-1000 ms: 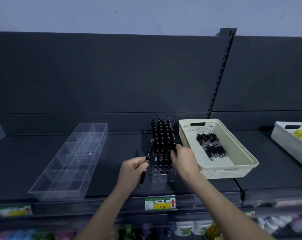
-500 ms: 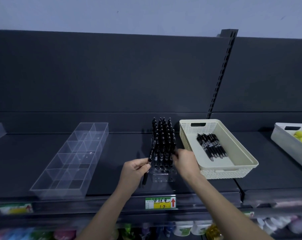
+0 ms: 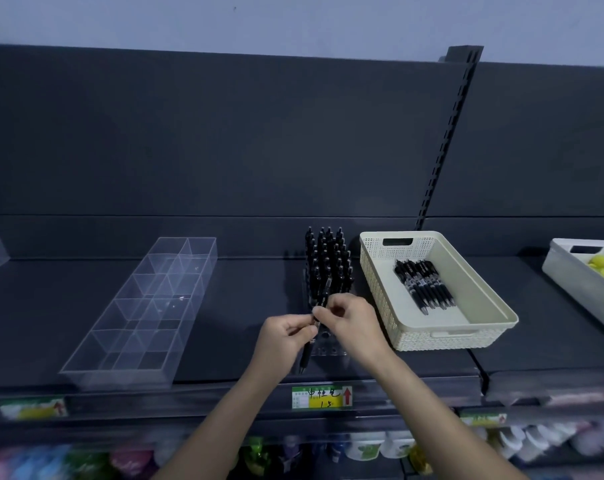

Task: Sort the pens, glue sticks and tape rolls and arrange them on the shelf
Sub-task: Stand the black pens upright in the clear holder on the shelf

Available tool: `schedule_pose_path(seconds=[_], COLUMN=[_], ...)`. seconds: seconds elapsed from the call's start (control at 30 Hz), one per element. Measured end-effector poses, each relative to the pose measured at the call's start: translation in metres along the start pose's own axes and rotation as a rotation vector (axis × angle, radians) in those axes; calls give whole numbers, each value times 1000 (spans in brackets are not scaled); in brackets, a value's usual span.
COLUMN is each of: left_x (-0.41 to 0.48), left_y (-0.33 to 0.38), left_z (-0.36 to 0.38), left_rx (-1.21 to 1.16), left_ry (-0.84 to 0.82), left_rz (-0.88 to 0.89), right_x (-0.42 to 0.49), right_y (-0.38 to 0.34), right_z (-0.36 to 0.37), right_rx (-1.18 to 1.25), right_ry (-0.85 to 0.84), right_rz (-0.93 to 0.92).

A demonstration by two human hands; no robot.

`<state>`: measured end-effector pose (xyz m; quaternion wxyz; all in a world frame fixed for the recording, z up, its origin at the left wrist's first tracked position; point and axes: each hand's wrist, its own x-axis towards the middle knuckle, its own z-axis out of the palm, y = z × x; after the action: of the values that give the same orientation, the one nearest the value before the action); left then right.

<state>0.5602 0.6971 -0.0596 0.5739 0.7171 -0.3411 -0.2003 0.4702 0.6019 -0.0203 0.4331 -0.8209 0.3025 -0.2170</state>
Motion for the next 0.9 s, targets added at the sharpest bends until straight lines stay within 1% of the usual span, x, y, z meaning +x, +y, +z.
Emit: schedule_pose_path(seconds=[0.07, 0.1, 0.13, 0.17, 0.2, 0.27, 0.33, 0.4, 0.5, 0.63, 0.8, 0.9], left_x=[0, 0, 1, 1, 1, 3, 7, 9, 12, 16, 20, 22], left_y=[-6, -10, -14, -18, -22, -29, -30, -31, -32, -39, -40, -33], left_z=[-4, -7, -11, -15, -18, -20, -19, -20, -22, -20, -21, -19], left_rx=[143, 282, 463, 607, 695, 789, 802, 804, 804, 762, 730, 732], left_ry=[34, 53, 70, 43, 3, -55, -132, -187, -204, -210, -201, -223], left_rz=[83, 141, 236, 319, 371, 457, 484, 503, 504, 533, 535, 549], right_x=[2, 4, 6, 8, 11, 15, 19, 21, 22, 21, 20, 16], right_y=[0, 0, -1, -3, -5, -7, -6, -5, -2, 4, 5, 4], right_z=[-7, -12, -19, -24, -27, -26, -18, -11, -3, 10, 12, 7], right_rx=[-24, -45, -63, -72, -75, -101, -179, -321, -454, -476, -453, -371], right_ry=[38, 85, 142, 195, 228, 229, 176, 118, 38, -14, 31, 41], right_rz=[-7, -20, -42, -73, -103, -154, -185, -207, -199, -171, -115, -79])
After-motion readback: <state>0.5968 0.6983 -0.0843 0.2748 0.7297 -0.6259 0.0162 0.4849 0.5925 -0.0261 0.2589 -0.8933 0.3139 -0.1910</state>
